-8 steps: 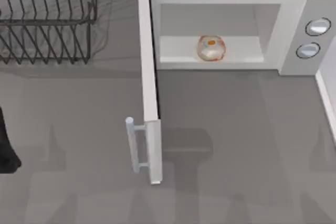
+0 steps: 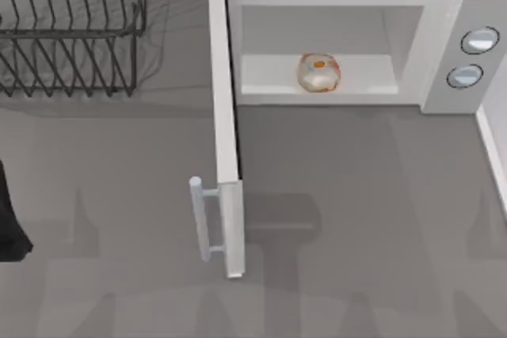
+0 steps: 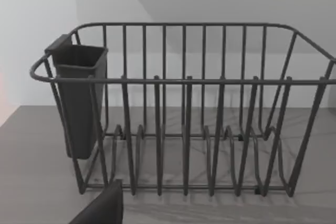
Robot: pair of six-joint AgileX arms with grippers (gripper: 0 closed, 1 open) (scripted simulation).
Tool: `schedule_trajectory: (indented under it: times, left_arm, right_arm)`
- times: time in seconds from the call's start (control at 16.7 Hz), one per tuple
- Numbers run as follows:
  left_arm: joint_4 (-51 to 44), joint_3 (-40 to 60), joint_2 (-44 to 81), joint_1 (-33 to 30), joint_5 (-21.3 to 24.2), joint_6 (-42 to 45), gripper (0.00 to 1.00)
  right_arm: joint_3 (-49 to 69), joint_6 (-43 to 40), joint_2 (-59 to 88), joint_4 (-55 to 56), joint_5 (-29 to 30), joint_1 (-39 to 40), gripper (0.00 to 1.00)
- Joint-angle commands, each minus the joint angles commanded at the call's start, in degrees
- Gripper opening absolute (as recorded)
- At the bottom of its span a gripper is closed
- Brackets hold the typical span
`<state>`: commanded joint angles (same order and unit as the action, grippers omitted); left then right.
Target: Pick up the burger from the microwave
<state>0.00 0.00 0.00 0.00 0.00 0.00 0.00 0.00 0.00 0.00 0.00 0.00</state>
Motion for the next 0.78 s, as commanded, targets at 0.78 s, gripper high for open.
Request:
schedule_trajectory:
  times: [0.78]
  left_arm:
    - [0.00,0.00,0.00,0.00,0.00,0.00,1.00]
  right_arm:
    - [0.00,0.00,0.00,0.00,0.00,0.00,1.00]
